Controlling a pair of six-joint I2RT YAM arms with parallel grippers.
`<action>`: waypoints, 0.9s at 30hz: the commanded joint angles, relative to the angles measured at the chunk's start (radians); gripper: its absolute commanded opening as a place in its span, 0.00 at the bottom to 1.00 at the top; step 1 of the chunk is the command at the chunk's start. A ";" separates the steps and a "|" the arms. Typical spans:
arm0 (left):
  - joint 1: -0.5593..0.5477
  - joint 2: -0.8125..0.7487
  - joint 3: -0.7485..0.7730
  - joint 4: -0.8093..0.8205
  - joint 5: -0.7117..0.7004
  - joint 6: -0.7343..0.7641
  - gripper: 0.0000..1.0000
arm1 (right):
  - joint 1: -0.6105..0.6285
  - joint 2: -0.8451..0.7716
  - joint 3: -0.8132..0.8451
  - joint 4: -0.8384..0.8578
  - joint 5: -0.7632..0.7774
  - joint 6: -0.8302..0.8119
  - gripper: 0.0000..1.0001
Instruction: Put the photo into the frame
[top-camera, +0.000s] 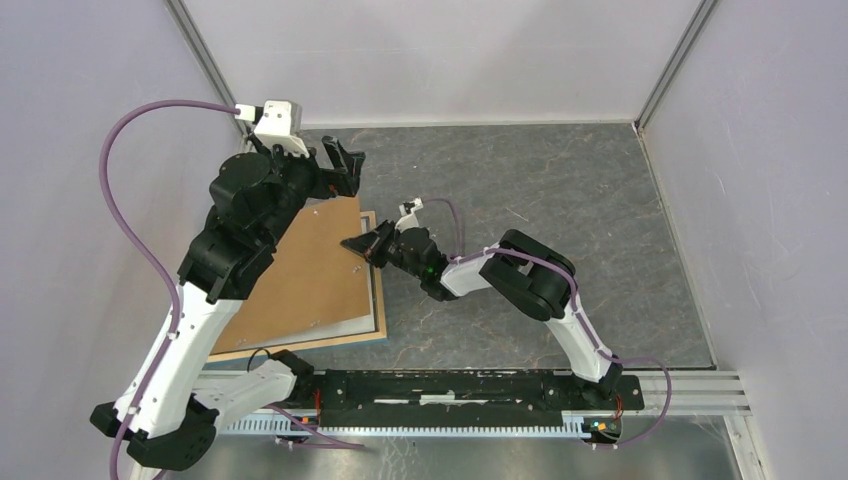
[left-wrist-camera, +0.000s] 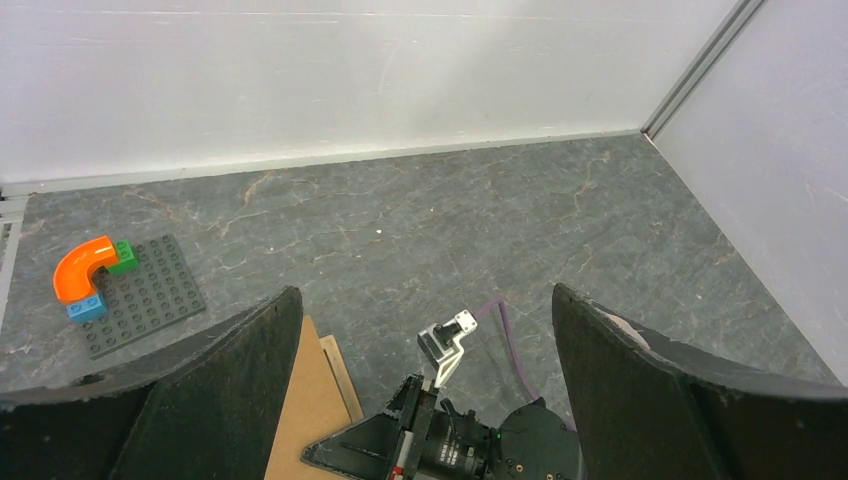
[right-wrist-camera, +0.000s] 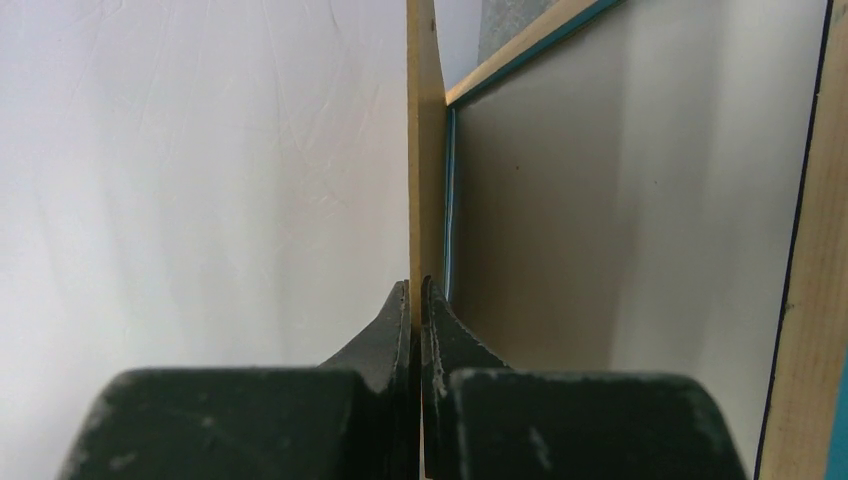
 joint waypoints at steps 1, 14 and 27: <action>0.014 -0.010 0.021 0.020 0.030 -0.024 1.00 | 0.008 0.003 -0.011 0.221 0.072 0.023 0.00; 0.039 -0.007 0.018 0.025 0.069 -0.048 1.00 | 0.024 0.010 -0.037 0.194 0.062 0.036 0.00; 0.052 -0.002 0.016 0.026 0.086 -0.060 1.00 | 0.028 0.027 0.013 0.031 -0.048 -0.073 0.22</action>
